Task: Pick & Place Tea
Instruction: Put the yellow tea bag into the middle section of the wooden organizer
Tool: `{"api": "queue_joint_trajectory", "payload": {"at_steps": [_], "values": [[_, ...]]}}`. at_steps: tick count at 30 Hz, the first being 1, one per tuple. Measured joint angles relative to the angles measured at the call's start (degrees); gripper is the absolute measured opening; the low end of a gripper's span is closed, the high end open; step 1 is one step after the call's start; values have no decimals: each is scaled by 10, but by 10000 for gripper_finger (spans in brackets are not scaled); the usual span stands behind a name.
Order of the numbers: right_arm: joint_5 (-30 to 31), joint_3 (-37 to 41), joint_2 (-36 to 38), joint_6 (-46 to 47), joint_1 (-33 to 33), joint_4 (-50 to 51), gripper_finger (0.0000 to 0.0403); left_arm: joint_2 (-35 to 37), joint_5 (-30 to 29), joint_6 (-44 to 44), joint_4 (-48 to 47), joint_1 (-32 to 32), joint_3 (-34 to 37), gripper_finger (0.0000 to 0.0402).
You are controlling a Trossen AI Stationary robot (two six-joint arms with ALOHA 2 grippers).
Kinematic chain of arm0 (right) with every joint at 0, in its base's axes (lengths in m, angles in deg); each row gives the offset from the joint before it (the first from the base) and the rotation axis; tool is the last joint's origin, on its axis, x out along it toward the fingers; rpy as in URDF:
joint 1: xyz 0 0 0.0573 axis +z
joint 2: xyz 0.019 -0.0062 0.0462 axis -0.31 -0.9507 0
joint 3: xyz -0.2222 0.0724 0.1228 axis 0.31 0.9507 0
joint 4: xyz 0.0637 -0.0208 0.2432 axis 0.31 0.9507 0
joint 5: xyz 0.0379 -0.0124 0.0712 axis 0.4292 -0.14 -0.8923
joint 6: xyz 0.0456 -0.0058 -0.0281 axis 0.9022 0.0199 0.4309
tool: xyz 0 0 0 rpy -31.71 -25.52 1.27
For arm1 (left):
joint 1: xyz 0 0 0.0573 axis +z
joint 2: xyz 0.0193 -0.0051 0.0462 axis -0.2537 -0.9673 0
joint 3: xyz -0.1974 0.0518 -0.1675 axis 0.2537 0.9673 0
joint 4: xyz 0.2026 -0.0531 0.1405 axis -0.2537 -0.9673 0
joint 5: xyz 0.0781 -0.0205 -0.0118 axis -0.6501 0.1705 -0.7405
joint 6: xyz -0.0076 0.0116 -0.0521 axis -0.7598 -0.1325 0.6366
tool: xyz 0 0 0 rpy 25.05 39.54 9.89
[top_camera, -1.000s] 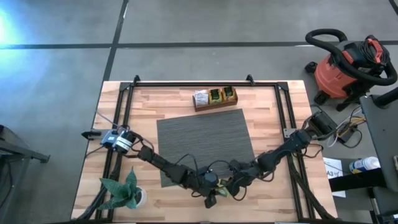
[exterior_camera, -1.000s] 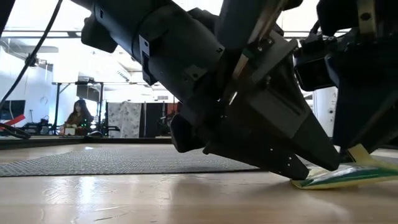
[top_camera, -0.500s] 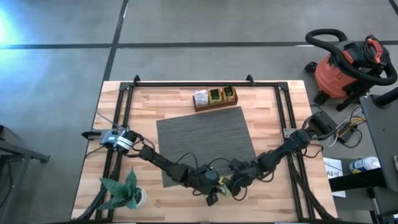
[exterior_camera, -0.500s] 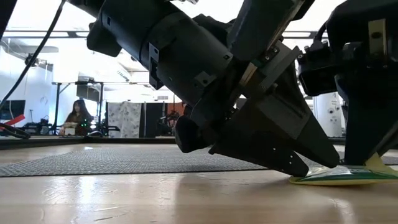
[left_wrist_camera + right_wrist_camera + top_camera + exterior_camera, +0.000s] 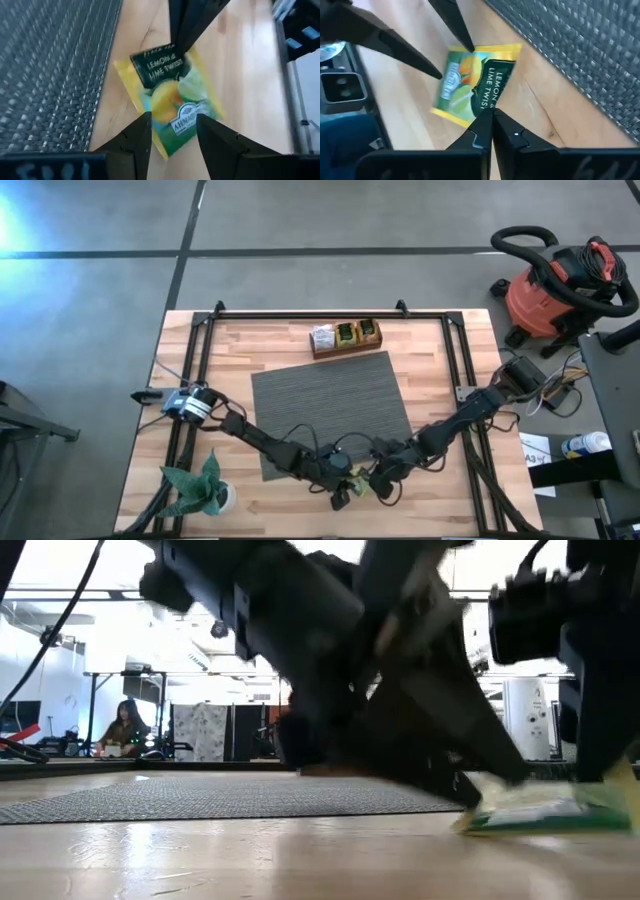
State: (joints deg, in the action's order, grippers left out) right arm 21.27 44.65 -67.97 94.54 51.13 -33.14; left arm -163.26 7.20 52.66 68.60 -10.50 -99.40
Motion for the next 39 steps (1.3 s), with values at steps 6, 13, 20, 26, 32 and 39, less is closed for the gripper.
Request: {"api": "queue_joint_trajectory", "payload": {"at_steps": [6,13,20,26,32,39], "values": [[61,-27,46,-87,-3,72,8,69,-56,-11,-64,0,0,151],[81,-97,73,-244,-71,240,8,177,-209,-19,-213,-1,0,151],[81,-155,85,-450,-203,295,8,285,-311,3,-317,1,27,151],[78,-209,80,-641,-348,331,8,372,-348,56,-333,6,109,151],[35,-276,49,-804,-493,340,8,475,-366,103,-326,35,229,151],[31,-360,-20,-928,-588,407,8,589,-361,44,-231,115,344,151]]}}
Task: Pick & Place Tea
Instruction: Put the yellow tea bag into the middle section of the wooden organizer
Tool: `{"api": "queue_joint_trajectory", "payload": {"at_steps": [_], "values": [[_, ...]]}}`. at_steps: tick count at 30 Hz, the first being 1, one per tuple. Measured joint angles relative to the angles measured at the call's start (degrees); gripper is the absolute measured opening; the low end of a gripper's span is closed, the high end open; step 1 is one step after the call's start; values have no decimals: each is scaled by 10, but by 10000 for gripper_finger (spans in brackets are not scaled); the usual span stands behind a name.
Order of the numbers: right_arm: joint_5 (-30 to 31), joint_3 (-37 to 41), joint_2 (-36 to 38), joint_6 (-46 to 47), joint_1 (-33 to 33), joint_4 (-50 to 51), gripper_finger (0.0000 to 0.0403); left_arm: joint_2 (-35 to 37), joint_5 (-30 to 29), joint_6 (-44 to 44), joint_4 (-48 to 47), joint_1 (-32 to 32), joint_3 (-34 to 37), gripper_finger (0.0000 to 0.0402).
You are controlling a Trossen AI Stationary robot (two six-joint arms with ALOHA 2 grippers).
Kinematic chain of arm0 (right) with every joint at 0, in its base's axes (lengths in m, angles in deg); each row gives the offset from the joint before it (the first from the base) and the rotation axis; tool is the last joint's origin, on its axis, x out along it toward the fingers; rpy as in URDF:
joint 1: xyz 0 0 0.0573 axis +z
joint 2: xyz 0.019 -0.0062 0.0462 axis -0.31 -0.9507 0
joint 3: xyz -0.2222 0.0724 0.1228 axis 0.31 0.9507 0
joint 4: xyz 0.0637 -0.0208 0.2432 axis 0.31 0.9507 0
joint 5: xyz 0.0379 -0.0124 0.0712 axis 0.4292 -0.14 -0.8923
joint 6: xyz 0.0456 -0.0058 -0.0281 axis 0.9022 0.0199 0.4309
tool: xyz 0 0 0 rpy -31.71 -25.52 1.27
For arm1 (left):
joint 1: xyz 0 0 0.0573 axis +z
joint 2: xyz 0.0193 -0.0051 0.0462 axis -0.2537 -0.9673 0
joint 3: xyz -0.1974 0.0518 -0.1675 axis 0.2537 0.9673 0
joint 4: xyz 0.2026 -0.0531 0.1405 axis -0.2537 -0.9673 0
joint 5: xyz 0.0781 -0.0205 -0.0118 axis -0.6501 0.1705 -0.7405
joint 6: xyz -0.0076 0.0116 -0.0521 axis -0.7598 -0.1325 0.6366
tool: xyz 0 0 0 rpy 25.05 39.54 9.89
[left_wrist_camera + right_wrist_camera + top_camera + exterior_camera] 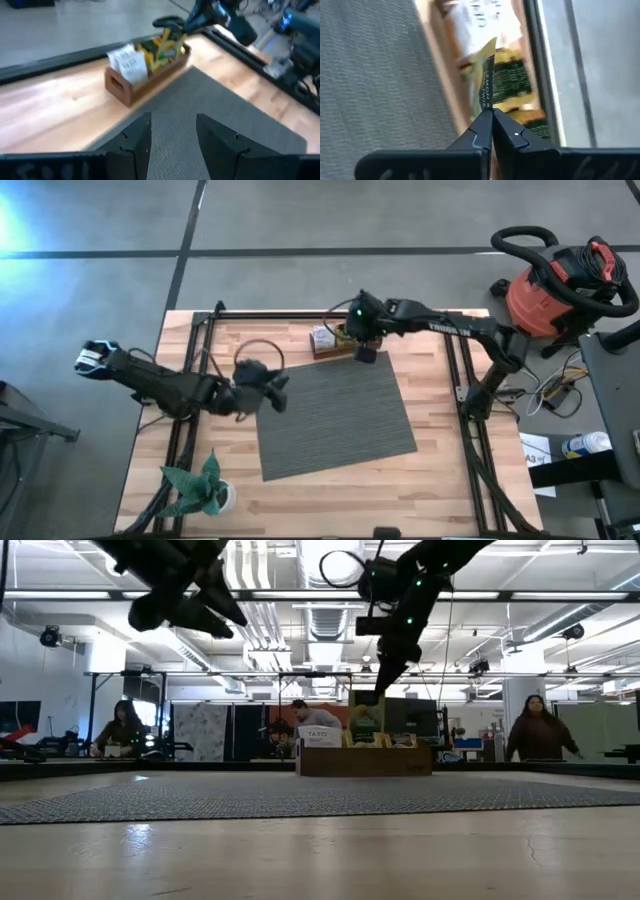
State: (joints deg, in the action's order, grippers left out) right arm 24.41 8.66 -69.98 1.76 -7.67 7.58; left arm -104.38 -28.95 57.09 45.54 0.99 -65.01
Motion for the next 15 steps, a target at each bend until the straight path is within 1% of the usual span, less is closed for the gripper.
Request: {"api": "queue_joint_trajectory", "payload": {"at_steps": [2,4,7,11,15], "values": [[-1,-20,-18,-26,-14,11,8,24,12,-24,34,28,21,151],[-5,-41,-35,-50,-19,27,8,45,37,-33,71,59,39,151],[-16,-72,-56,-88,-25,64,8,60,70,-50,122,102,58,151],[-38,-93,-76,-119,-30,87,8,61,78,-67,145,145,60,151],[-41,-99,-91,-140,-36,85,8,55,78,-68,163,172,53,151]]}}
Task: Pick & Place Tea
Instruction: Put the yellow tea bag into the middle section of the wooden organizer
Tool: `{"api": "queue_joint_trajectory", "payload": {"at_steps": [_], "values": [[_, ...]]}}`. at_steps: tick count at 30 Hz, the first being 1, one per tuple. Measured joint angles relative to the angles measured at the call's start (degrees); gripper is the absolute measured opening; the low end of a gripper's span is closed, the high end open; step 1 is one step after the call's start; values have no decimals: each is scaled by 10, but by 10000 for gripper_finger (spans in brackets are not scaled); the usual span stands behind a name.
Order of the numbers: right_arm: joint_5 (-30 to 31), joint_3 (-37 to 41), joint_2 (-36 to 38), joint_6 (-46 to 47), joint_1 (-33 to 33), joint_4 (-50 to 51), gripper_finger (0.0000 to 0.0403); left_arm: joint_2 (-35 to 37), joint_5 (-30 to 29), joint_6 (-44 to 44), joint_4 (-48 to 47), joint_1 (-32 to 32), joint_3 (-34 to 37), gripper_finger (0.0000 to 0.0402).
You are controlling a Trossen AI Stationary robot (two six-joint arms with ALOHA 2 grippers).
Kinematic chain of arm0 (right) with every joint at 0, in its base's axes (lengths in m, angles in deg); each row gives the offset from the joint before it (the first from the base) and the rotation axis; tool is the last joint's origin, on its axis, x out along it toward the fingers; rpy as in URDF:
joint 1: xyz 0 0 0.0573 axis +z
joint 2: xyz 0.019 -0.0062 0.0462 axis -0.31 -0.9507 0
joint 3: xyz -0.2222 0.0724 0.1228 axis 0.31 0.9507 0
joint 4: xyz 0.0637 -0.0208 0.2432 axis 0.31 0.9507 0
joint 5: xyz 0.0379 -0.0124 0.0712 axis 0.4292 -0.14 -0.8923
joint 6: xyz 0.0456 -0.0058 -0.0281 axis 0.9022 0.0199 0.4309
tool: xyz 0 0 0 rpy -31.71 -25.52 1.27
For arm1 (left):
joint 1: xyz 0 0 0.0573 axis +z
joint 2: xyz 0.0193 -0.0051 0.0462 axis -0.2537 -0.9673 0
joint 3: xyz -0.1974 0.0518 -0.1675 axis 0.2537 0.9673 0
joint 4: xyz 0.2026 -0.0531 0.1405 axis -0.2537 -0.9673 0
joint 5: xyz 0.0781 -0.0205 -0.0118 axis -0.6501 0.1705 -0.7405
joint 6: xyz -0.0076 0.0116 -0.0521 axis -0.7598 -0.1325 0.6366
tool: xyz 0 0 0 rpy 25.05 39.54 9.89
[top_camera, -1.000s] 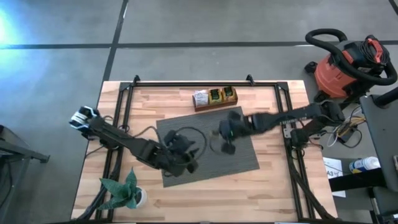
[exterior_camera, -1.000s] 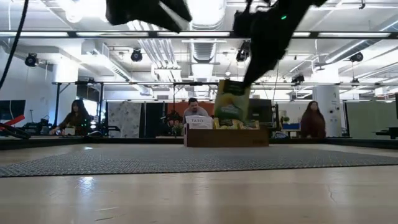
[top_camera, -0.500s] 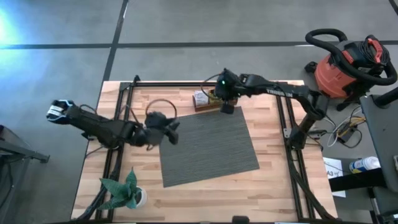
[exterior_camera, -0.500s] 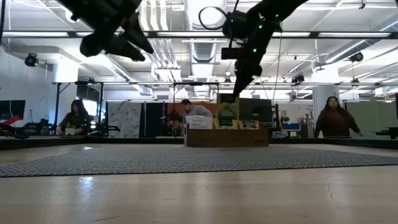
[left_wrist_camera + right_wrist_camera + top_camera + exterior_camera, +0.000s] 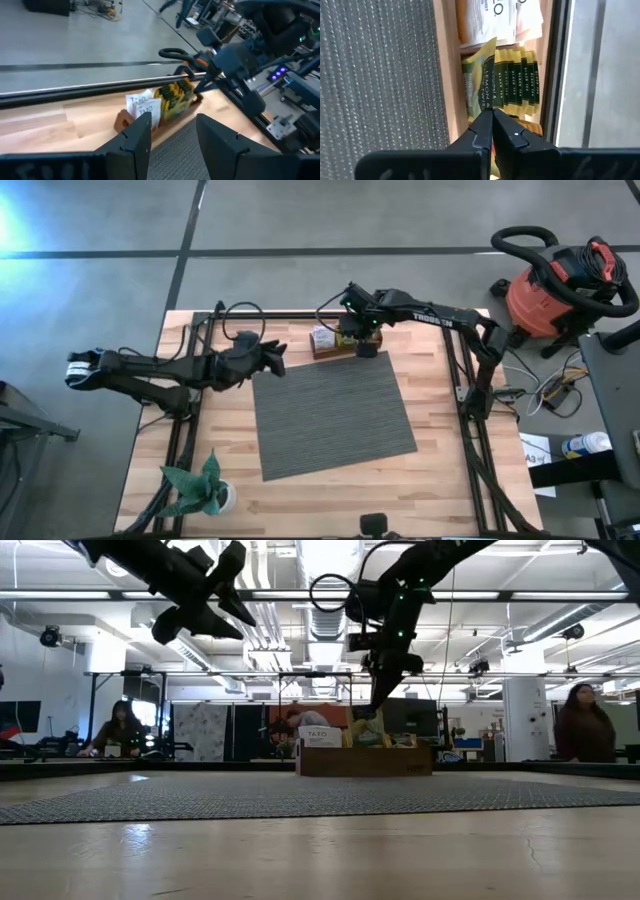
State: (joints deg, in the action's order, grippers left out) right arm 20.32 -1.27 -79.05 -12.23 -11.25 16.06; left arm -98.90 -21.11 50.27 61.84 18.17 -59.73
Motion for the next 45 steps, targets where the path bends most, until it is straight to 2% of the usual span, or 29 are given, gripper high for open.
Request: {"api": "queue_joint_trajectory", "payload": {"at_steps": [9,15,45], "values": [[-2,3,-21,-11,-23,-23,8,-4,0,-19,-1,17,-7,151],[-28,3,-32,-20,-24,-30,8,-5,-1,-26,-2,23,-7,151],[-28,6,-73,-39,-19,-35,9,-5,-1,-31,-2,37,-6,151]]}}
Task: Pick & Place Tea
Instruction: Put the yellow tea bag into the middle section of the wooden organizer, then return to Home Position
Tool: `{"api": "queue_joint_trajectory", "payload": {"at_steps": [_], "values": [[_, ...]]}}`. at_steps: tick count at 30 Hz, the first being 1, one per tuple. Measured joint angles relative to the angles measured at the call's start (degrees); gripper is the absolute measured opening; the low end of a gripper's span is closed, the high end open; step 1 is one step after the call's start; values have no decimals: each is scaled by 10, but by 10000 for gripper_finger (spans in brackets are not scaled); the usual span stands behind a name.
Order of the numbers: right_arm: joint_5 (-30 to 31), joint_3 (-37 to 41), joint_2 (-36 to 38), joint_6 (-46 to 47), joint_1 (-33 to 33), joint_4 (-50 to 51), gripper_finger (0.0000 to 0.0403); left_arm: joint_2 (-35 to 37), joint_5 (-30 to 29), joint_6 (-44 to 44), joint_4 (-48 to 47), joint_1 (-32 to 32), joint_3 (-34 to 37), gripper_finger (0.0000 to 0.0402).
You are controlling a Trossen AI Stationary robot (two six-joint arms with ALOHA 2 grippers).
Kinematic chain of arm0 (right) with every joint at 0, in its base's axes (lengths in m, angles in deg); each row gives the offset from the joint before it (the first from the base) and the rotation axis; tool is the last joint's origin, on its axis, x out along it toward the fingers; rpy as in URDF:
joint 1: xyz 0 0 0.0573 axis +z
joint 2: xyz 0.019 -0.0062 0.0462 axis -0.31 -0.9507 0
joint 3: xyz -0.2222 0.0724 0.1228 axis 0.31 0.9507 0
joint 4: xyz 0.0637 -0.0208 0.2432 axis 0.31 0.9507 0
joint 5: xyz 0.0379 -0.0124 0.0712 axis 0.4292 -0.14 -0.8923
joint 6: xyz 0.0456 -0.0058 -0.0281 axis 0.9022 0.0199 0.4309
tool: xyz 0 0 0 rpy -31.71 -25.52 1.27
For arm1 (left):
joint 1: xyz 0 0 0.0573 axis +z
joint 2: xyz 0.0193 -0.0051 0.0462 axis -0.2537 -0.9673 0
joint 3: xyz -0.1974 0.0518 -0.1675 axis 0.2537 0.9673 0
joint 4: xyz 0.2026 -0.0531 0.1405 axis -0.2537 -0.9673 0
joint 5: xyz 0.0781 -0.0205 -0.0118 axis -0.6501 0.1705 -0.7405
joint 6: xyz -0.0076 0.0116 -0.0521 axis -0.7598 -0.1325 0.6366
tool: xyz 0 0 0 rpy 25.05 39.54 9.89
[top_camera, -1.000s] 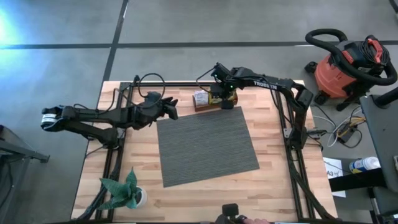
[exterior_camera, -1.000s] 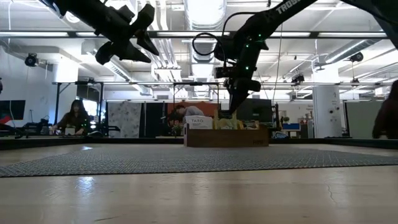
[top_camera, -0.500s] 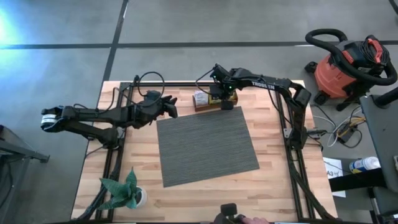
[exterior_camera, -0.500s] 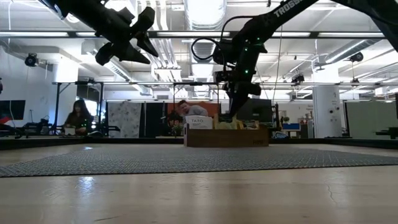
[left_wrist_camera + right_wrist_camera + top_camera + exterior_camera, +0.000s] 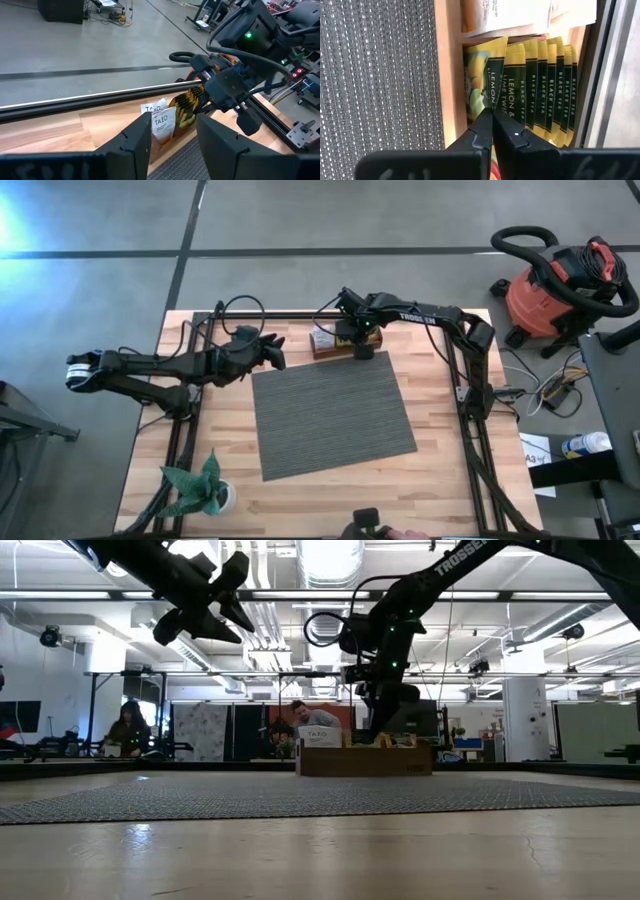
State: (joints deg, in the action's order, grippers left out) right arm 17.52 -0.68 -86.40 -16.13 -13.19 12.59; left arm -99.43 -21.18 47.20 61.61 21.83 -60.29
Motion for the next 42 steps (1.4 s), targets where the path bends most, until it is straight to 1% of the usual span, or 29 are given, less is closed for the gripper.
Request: {"api": "queue_joint_trajectory", "payload": {"at_steps": [4,8,13,17,21,27,30,33,34,35,37,39,40,42], "values": [[2,-4,7,1,0,11,9,0,0,0,-2,0,0,151],[32,-5,12,28,5,16,9,0,0,0,-2,0,0,151],[26,-5,11,61,7,23,16,0,0,0,-2,0,0,151],[25,-5,10,61,9,18,43,0,0,0,-2,0,0,151],[24,-5,11,64,10,14,79,0,0,0,-1,0,0,151],[28,-7,11,98,10,17,130,0,0,0,-1,0,0,151],[28,-21,17,110,10,25,146,0,1,0,-1,0,0,151],[22,-30,38,123,10,25,153,0,6,-1,-2,0,0,151],[15,-30,49,129,10,24,154,0,20,-5,-2,0,0,151],[4,-30,59,138,10,24,155,0,50,-12,-2,3,0,151],[-21,-30,82,164,10,22,155,0,138,-25,-1,13,0,151],[-51,-23,105,186,10,21,155,0,203,-27,-1,21,0,151],[-61,-20,116,196,10,21,155,0,215,-28,-2,25,0,151],[-69,-4,140,213,9,21,155,1,217,-37,-7,32,0,151]]}}
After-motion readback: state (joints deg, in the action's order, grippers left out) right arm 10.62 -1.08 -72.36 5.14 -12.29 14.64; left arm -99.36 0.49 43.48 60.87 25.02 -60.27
